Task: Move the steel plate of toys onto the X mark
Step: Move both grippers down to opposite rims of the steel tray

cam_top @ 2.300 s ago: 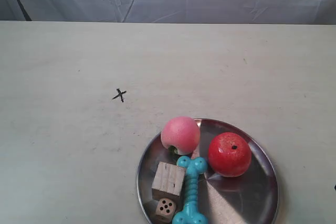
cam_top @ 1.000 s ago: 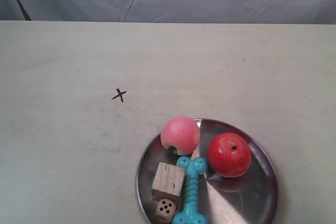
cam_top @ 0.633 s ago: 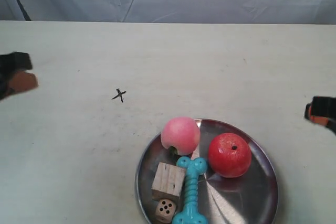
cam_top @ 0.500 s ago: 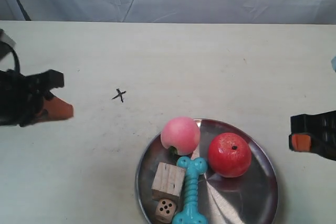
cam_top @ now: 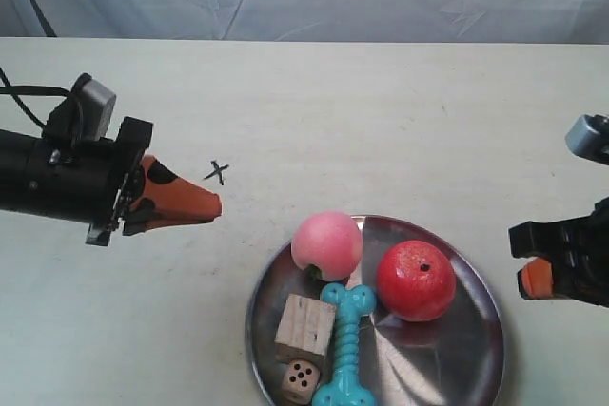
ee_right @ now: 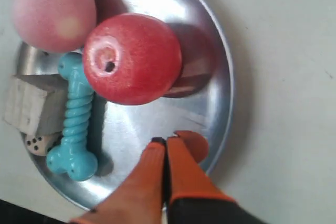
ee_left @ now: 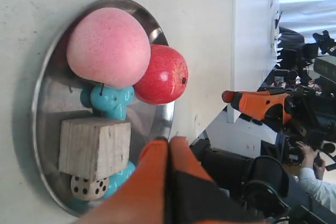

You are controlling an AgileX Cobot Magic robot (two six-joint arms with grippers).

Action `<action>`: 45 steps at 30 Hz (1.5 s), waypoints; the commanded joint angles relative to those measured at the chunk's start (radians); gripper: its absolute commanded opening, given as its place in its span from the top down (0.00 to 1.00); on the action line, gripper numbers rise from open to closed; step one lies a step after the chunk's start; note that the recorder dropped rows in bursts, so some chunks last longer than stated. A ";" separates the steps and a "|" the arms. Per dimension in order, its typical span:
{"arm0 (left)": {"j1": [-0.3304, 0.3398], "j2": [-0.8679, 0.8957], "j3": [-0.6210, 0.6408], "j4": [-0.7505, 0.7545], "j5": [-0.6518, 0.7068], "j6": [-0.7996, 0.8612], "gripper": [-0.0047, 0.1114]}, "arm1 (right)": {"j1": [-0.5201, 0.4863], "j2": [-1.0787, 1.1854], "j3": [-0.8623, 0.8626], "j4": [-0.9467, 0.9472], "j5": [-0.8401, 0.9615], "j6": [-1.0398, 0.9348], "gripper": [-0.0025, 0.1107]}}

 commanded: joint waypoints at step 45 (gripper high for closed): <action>-0.365 0.237 -0.004 0.085 -0.431 -0.052 0.63 | -0.004 0.395 0.094 0.035 -0.294 0.056 0.53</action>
